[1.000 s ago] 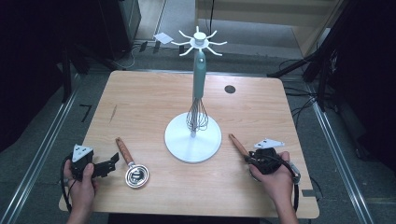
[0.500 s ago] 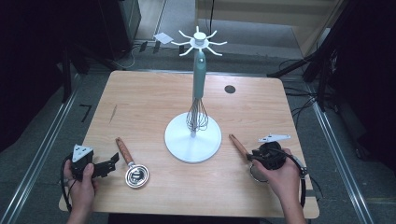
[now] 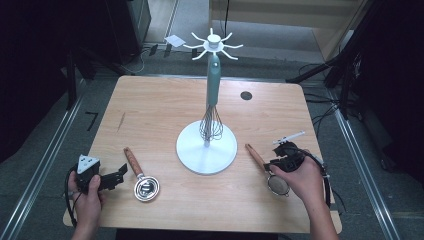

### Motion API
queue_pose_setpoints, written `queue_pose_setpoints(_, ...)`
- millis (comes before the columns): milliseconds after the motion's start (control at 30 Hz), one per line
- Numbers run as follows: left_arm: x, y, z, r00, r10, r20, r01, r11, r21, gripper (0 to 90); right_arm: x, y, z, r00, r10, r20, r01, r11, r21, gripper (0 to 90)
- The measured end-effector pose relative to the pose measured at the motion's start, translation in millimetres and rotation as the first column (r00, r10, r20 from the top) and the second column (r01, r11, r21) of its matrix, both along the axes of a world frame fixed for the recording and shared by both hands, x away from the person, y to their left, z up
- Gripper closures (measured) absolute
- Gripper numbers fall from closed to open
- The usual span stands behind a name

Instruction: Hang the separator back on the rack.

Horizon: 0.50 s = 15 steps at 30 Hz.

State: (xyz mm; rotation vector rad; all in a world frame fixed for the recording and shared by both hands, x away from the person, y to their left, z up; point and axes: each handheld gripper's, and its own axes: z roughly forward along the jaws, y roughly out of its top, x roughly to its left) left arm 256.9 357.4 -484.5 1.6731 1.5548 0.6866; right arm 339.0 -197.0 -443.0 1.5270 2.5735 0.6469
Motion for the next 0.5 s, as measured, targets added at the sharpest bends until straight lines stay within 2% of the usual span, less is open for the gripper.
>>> queue_pose_setpoints(33,-0.1,0.0,0.1,1.0000,0.000,0.000,0.000,1.0000,0.000,0.0,3.6,2.3,-0.1,0.9992,-0.008,-0.038,0.007,0.9995,-0.029,64.6)
queue_pose_setpoints(100,0.0,0.0,0.0,1.0000,0.000,0.000,0.000,1.0000,0.000,0.0,5.1,3.4,-0.4,0.9984,-0.009,-0.056,0.007,0.9994,-0.034,64.6)
queue_pose_setpoints(133,0.0,0.0,0.0,1.0000,0.000,0.000,0.000,1.0000,0.000,0.0,9.3,6.0,-1.2,0.9946,-0.006,-0.104,0.002,0.9992,-0.041,64.4)
queue_pose_setpoints(167,-0.1,0.1,0.1,1.0000,0.000,0.000,0.000,1.0000,-0.001,0.0,10.6,6.5,-1.6,0.9928,-0.007,-0.120,0.002,0.9991,-0.043,64.5)
queue_pose_setpoints(200,-0.1,0.1,0.1,1.0000,0.000,0.000,0.000,1.0000,-0.001,0.0,10.6,6.5,-1.6,0.9928,-0.007,-0.120,0.002,0.9991,-0.043,64.5)
queue_pose_setpoints(233,-0.1,0.1,0.1,1.0000,0.000,0.000,0.000,1.0000,-0.001,0.0,14.6,7.6,-2.9,0.9895,0.001,-0.145,-0.011,0.9980,-0.063,64.9)
queue_pose_setpoints(367,0.0,0.1,0.0,1.0000,0.000,0.000,0.000,1.0000,-0.001,0.0,17.7,9.4,-4.2,0.9862,0.002,-0.165,-0.013,0.9978,-0.065,65.4)
queue_pose_setpoints(400,0.0,0.1,0.0,1.0000,0.000,-0.001,0.000,1.0000,-0.001,0.0,19.8,11.3,-5.7,0.9816,-0.004,-0.191,-0.008,0.9981,-0.062,66.2)
queue_pose_setpoints(500,-0.1,0.1,0.1,1.0000,0.000,0.000,0.000,1.0000,-0.001,0.0,21.5,11.9,-8.1,0.9807,0.001,-0.196,-0.014,0.9978,-0.064,67.4)
